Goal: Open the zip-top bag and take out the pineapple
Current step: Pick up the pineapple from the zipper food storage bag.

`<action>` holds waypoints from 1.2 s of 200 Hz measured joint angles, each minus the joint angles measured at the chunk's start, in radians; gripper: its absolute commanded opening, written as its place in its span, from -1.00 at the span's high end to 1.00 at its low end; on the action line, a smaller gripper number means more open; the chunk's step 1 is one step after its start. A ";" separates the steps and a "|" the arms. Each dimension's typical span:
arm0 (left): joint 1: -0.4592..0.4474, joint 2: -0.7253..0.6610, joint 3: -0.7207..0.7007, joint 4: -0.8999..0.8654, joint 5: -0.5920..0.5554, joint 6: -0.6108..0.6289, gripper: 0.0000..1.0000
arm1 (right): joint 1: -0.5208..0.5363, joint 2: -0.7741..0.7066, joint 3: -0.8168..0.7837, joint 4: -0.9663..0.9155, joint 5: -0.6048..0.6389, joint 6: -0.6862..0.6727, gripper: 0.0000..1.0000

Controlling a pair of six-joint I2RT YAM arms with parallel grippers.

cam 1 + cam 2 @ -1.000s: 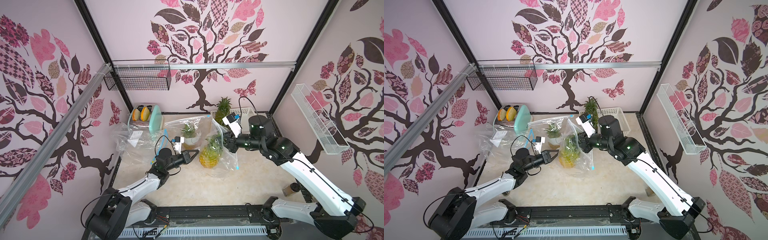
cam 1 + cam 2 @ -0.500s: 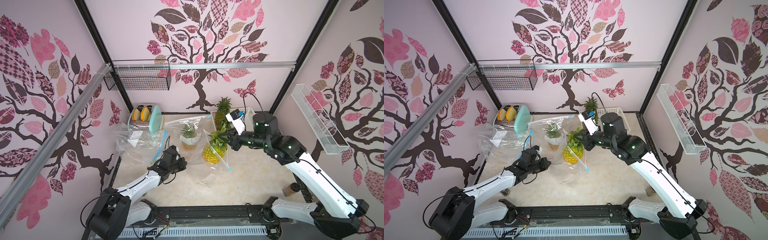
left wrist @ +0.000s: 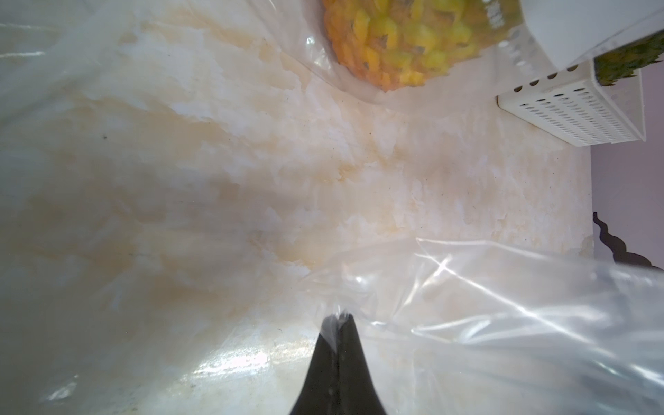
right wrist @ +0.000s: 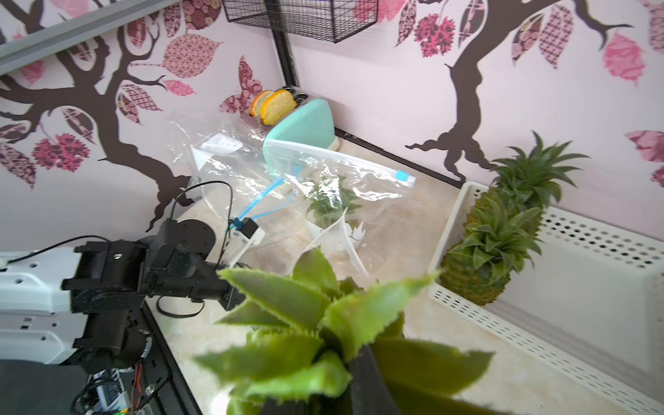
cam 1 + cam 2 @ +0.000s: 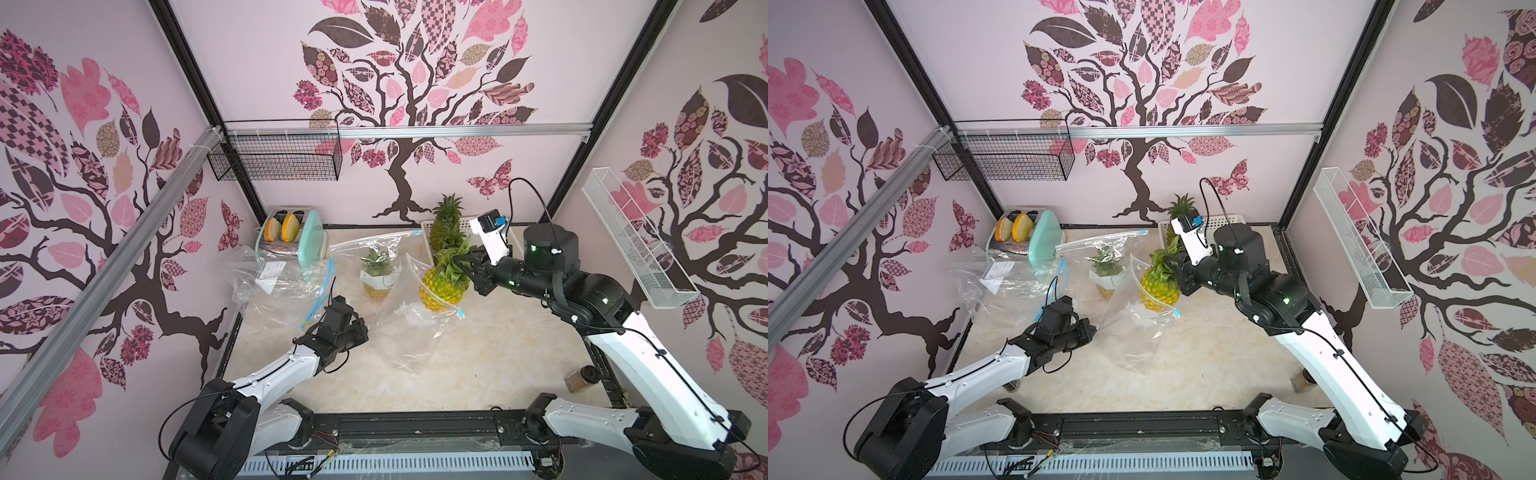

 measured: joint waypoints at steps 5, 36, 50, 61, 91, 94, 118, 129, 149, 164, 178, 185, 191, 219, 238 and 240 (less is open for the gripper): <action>0.000 -0.005 -0.004 0.004 0.002 -0.002 1.00 | 0.000 -0.001 0.000 0.000 0.012 0.002 1.00; 0.000 -0.029 -0.016 0.028 0.007 -0.004 1.00 | 0.000 -0.012 -0.007 0.012 0.069 0.024 1.00; 0.000 -0.031 -0.016 0.034 0.014 -0.003 1.00 | 0.000 -0.014 -0.007 0.027 0.095 0.040 1.00; 0.000 -0.031 -0.017 0.040 0.027 -0.003 1.00 | 0.000 -0.014 -0.007 0.039 0.117 0.055 1.00; -0.001 -0.033 -0.041 0.096 0.072 -0.005 1.00 | 0.000 -0.011 -0.008 0.069 0.171 0.105 1.00; -0.002 -0.034 -0.045 0.101 0.076 -0.006 1.00 | 0.000 -0.010 -0.008 0.072 0.174 0.110 1.00; -0.021 -0.075 -0.066 0.122 0.085 -0.012 1.00 | 0.000 0.015 -0.008 0.105 0.194 0.146 1.00; -0.032 -0.102 -0.067 0.127 0.082 -0.011 1.00 | 0.000 0.034 -0.006 0.115 0.199 0.156 1.00; -0.053 -0.161 -0.065 0.142 0.071 0.003 1.00 | -0.001 0.074 -0.005 0.122 0.208 0.173 1.00; -0.060 -0.199 -0.063 0.146 0.058 0.025 1.00 | -0.001 0.093 -0.005 0.122 0.211 0.178 1.00; -0.061 -0.227 -0.063 0.138 0.032 0.050 1.00 | -0.001 0.096 -0.005 0.121 0.216 0.180 1.00; -0.061 -0.238 -0.063 0.127 0.018 0.063 1.00 | -0.001 0.095 -0.001 0.121 0.218 0.180 1.00; -0.061 -0.246 -0.063 0.114 -0.001 0.077 1.00 | -0.001 0.095 0.005 0.119 0.221 0.179 1.00; -0.061 -0.257 -0.072 0.053 -0.100 0.106 1.00 | -0.005 0.094 0.071 0.100 0.230 0.171 1.00; -0.062 -0.236 -0.076 0.021 -0.149 0.106 1.00 | -0.006 0.085 0.114 0.094 0.230 0.169 1.00; -0.062 -0.231 -0.076 0.019 -0.153 0.106 1.00 | -0.006 0.084 0.117 0.093 0.229 0.169 1.00</action>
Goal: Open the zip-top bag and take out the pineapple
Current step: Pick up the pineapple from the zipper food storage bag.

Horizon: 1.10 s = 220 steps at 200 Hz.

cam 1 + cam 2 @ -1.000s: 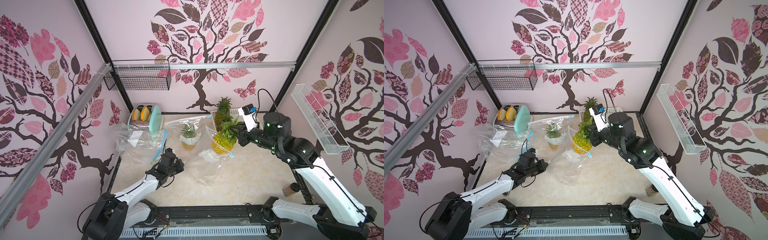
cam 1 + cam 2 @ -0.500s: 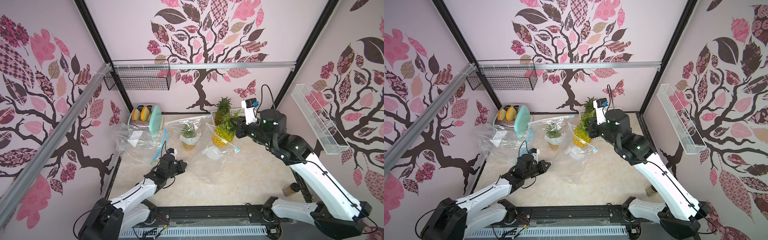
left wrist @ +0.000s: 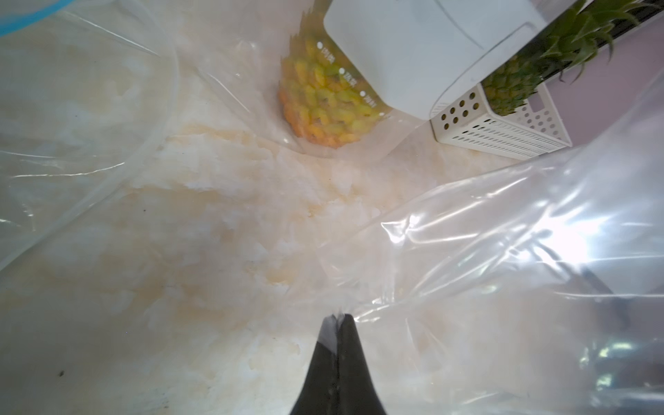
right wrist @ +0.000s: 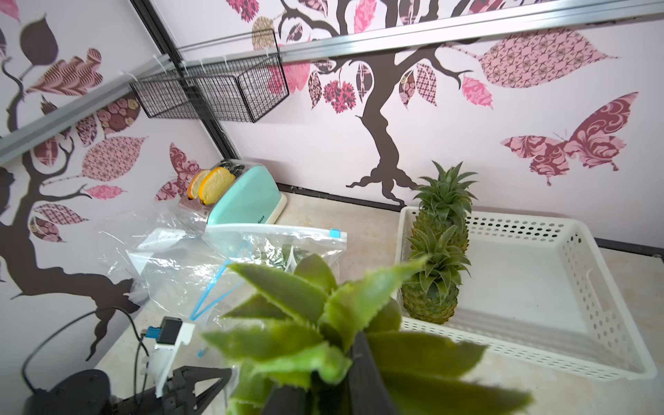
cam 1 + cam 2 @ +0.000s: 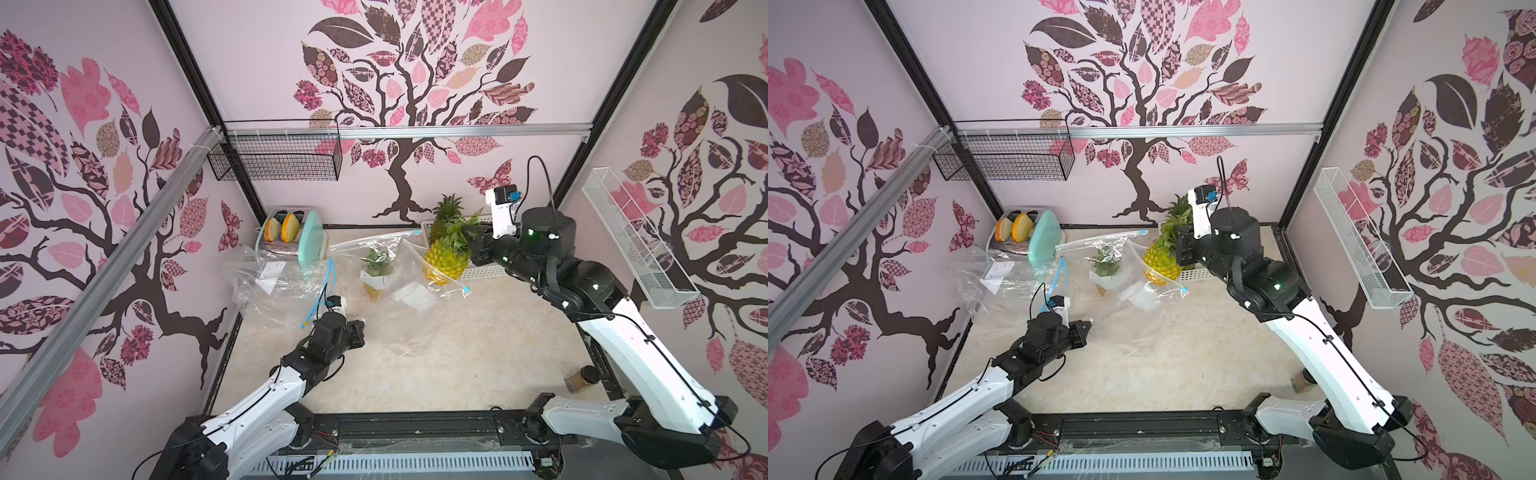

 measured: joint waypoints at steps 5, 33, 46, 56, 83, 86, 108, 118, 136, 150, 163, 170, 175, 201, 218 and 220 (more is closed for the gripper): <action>-0.002 0.012 0.003 -0.005 -0.007 0.000 1.00 | 0.000 -0.005 0.006 0.000 -0.003 0.000 1.00; -0.003 0.108 0.061 -0.042 -0.007 0.003 1.00 | 0.005 -0.035 0.013 -0.013 -0.019 -0.002 1.00; -0.003 0.135 0.087 -0.045 0.001 0.007 1.00 | 0.005 -0.048 0.006 -0.010 -0.019 -0.005 1.00; -0.003 0.145 0.097 -0.045 0.009 0.008 1.00 | 0.005 -0.064 -0.006 -0.001 -0.019 -0.008 1.00; -0.003 0.145 0.098 -0.043 0.032 0.007 1.00 | 0.003 -0.101 -0.030 0.003 -0.031 -0.007 1.00; -0.003 0.143 0.098 -0.043 0.035 0.007 1.00 | 0.003 -0.104 -0.030 0.004 -0.035 -0.007 1.00; -0.003 0.143 0.098 -0.043 0.045 0.007 1.00 | 0.003 -0.113 -0.030 0.013 -0.069 -0.005 1.00; -0.004 0.147 0.098 -0.042 0.051 0.006 1.00 | 0.002 -0.113 -0.029 0.019 -0.089 -0.002 1.00; -0.018 0.172 0.098 -0.031 0.065 0.004 1.00 | 0.000 -0.111 -0.029 0.032 -0.123 0.004 1.00; -0.047 0.195 0.098 -0.026 0.070 0.002 1.00 | 0.000 -0.105 -0.029 0.048 -0.145 0.009 1.00; -0.089 0.208 0.098 -0.025 0.071 0.000 1.00 | -0.001 -0.096 -0.029 0.065 -0.161 0.016 1.00; -0.109 0.208 0.098 -0.024 0.069 -0.002 1.00 | -0.001 -0.090 -0.029 0.076 -0.169 0.019 1.00; -0.127 0.208 0.098 -0.021 0.067 -0.004 1.00 | -0.001 -0.085 -0.029 0.084 -0.172 0.021 1.00; -0.203 0.208 0.110 -0.021 0.048 -0.005 1.00 | -0.002 -0.051 -0.029 0.125 -0.190 0.031 1.00; -0.229 0.220 0.131 -0.023 0.035 -0.005 1.00 | -0.002 -0.026 -0.023 0.140 -0.205 0.037 1.00; -0.231 0.222 0.133 -0.023 0.034 -0.005 1.00 | -0.002 -0.023 -0.021 0.140 -0.206 0.038 1.00</action>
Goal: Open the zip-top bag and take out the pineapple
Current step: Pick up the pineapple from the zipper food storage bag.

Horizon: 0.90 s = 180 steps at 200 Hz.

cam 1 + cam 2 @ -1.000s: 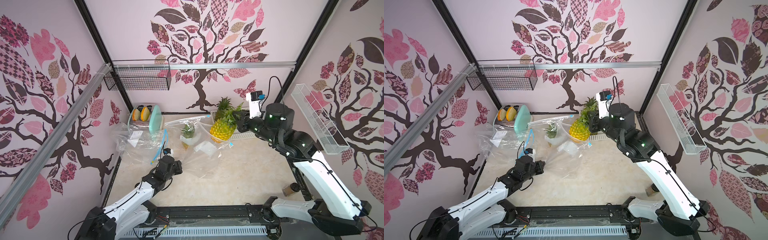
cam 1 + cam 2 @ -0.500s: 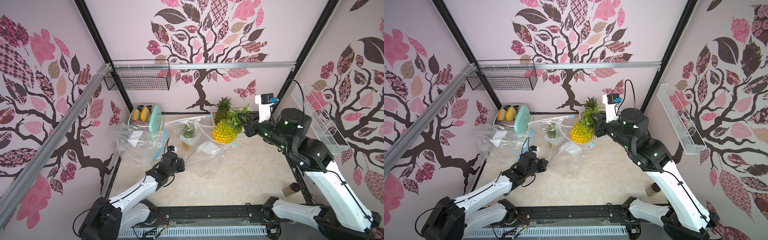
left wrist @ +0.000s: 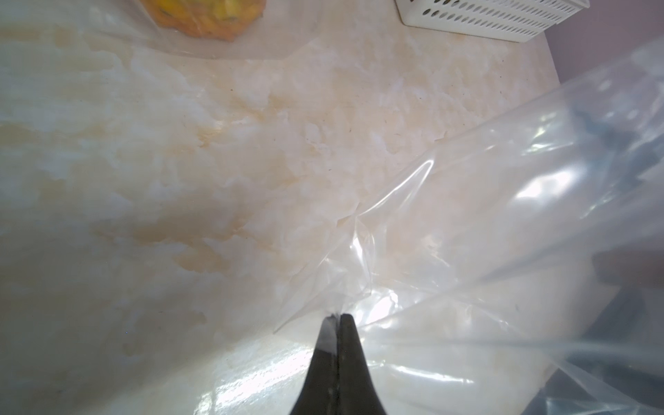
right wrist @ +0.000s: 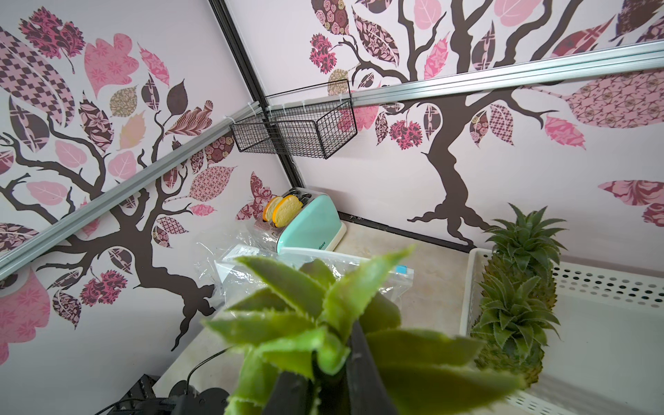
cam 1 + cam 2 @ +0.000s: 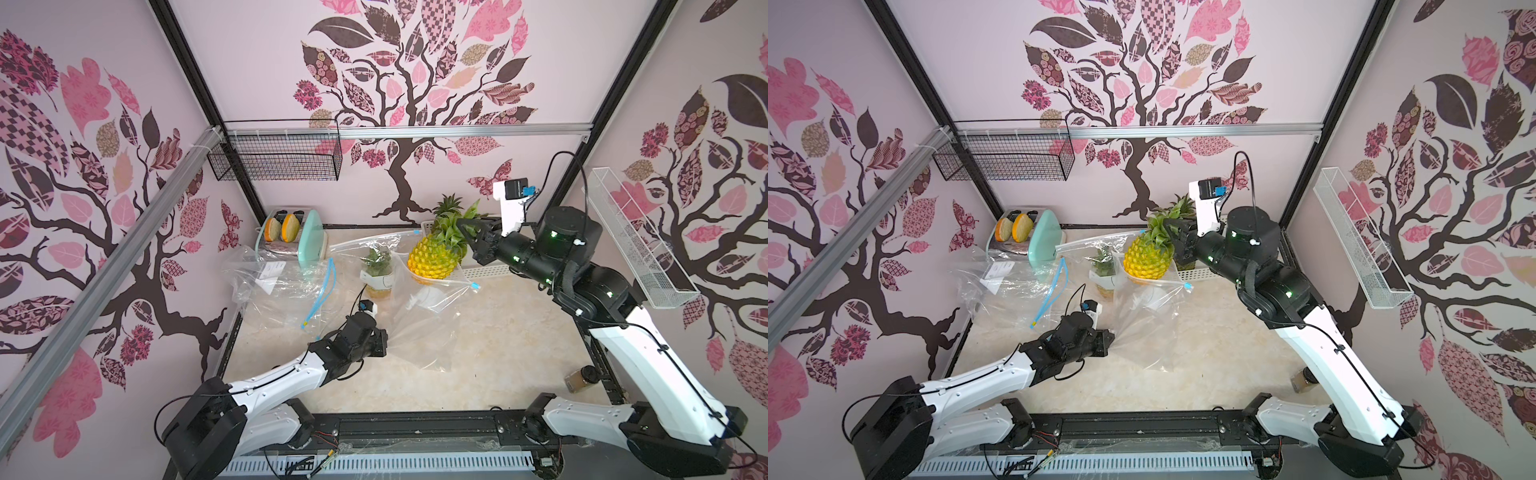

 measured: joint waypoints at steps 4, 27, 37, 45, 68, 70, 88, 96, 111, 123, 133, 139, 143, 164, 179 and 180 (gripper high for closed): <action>-0.002 0.004 0.005 0.000 -0.003 0.000 1.00 | 0.000 0.007 0.004 0.002 -0.005 0.001 1.00; -0.006 0.038 0.023 -0.018 -0.024 -0.004 1.00 | -0.002 0.031 0.029 0.016 -0.024 0.003 1.00; -0.006 0.060 0.036 -0.034 -0.035 -0.006 1.00 | -0.004 0.032 0.037 0.022 -0.032 0.003 1.00; -0.006 0.084 0.052 -0.055 -0.043 -0.006 1.00 | -0.005 0.031 0.047 0.022 -0.038 0.003 1.00; -0.006 0.178 0.125 -0.105 -0.055 -0.003 1.00 | -0.003 0.030 0.066 0.021 -0.069 0.003 1.00; -0.006 0.187 0.132 -0.106 -0.055 -0.003 1.00 | -0.003 0.030 0.067 0.020 -0.071 0.003 1.00; -0.007 0.238 0.166 -0.108 -0.053 -0.004 1.00 | -0.004 0.030 0.069 0.018 -0.086 0.003 1.00; -0.007 0.245 0.167 -0.108 -0.053 -0.006 1.00 | -0.005 0.029 0.069 0.019 -0.092 0.003 1.00; -0.007 0.245 0.167 -0.116 -0.054 -0.013 1.00 | -0.006 0.023 0.069 0.019 -0.107 0.004 1.00; -0.007 0.245 0.177 -0.127 -0.061 -0.019 1.00 | -0.009 0.013 0.069 0.019 -0.127 0.008 1.00; -0.007 0.245 0.192 -0.138 -0.069 -0.020 1.00 | -0.013 0.002 0.069 0.021 -0.145 0.014 1.00; -0.007 0.244 0.203 -0.145 -0.075 -0.021 1.00 | -0.014 -0.005 0.069 0.023 -0.153 0.016 1.00; -0.007 0.244 0.212 -0.149 -0.080 -0.021 1.00 | -0.015 -0.010 0.069 0.024 -0.157 0.019 1.00; -0.007 0.238 0.258 -0.182 -0.102 -0.018 1.00 | -0.018 -0.035 0.072 0.037 -0.177 0.023 1.00; -0.007 0.236 0.294 -0.217 -0.127 -0.011 1.00 | -0.019 -0.047 0.085 0.037 -0.186 0.023 1.00; -0.007 0.236 0.298 -0.220 -0.131 -0.010 1.00 | -0.019 -0.047 0.085 0.037 -0.187 0.023 1.00</action>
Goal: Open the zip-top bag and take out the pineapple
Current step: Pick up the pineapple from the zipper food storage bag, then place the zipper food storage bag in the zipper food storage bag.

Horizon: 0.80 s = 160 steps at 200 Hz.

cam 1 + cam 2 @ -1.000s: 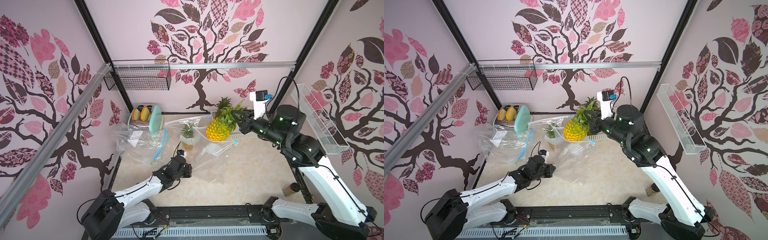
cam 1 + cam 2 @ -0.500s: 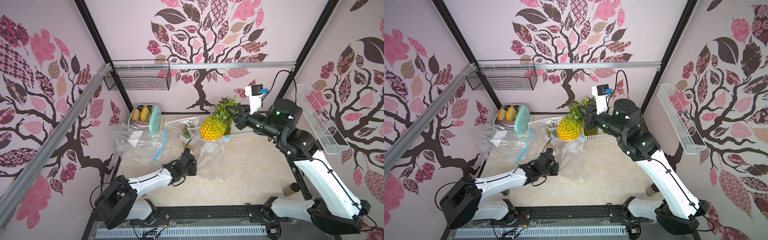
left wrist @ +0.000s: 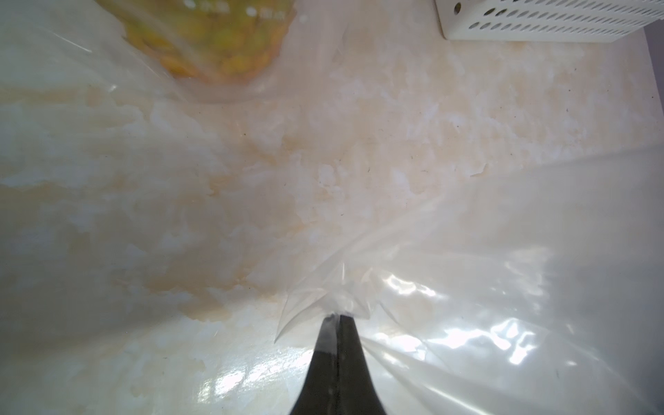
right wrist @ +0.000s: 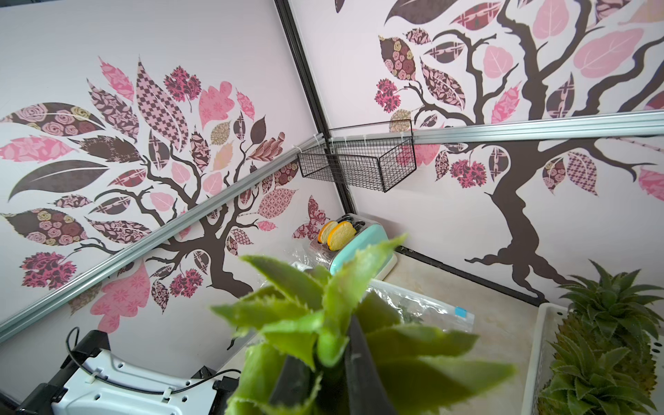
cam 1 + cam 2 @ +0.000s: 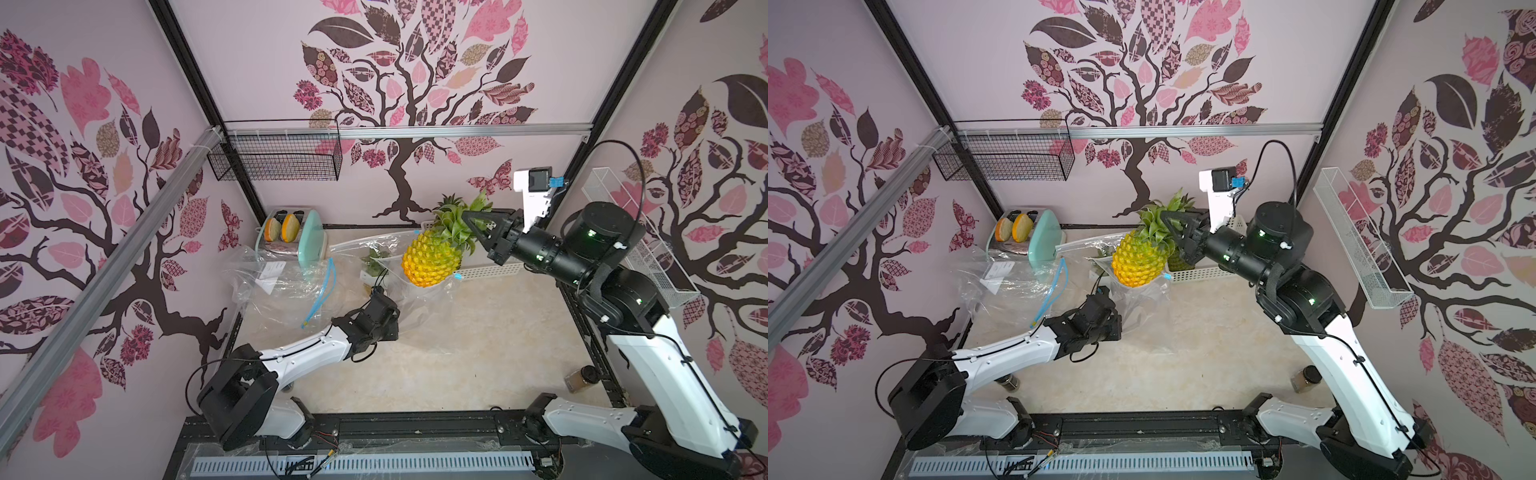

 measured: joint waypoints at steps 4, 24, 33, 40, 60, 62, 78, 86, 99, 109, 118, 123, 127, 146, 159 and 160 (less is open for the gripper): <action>0.000 0.000 0.011 -0.010 -0.008 0.002 1.00 | 0.000 -0.002 0.004 0.000 -0.004 0.000 1.00; -0.001 0.001 0.056 -0.054 -0.074 0.018 1.00 | -0.001 -0.007 0.020 0.008 -0.042 0.008 1.00; 0.000 0.007 0.070 -0.064 -0.108 0.026 1.00 | -0.001 -0.007 0.023 0.016 -0.069 0.022 1.00; 0.002 0.015 0.082 -0.075 -0.130 0.033 1.00 | -0.001 -0.006 0.023 0.021 -0.088 0.031 1.00; 0.011 0.047 0.121 -0.101 -0.171 0.058 1.00 | -0.001 0.000 0.023 0.026 -0.145 0.062 1.00; 0.012 0.050 0.126 -0.103 -0.174 0.061 1.00 | -0.001 0.000 0.023 0.027 -0.148 0.064 1.00; 0.025 0.072 0.175 -0.124 -0.187 0.087 1.00 | -0.001 0.008 0.023 0.037 -0.185 0.078 1.00; 0.037 0.081 0.206 -0.135 -0.185 0.101 1.00 | -0.001 0.012 0.025 0.040 -0.201 0.080 1.00; 0.068 0.090 0.267 -0.150 -0.179 0.129 1.00 | -0.001 0.023 0.037 0.032 -0.224 0.077 1.00; 0.098 0.092 0.320 -0.161 -0.174 0.154 1.00 | -0.001 0.035 0.054 0.019 -0.238 0.074 1.00; 0.125 0.092 0.370 -0.174 -0.173 0.180 1.00 | -0.001 0.043 0.068 0.002 -0.251 0.068 1.00; 0.139 0.092 0.398 -0.182 -0.172 0.197 1.00 | -0.001 0.047 0.076 -0.009 -0.257 0.063 1.00; 0.150 0.092 0.424 -0.192 -0.172 0.209 1.00 | -0.001 0.049 0.080 -0.017 -0.259 0.058 1.00; 0.200 0.092 0.545 -0.239 -0.170 0.275 1.00 | -0.001 0.050 0.089 -0.055 -0.269 0.037 1.00; 0.237 0.088 0.621 -0.275 -0.156 0.317 1.00 | -0.001 0.050 0.090 -0.084 -0.267 0.016 1.00; 0.242 0.087 0.629 -0.280 -0.151 0.323 1.00 | -0.001 0.050 0.090 -0.085 -0.266 0.014 1.00</action>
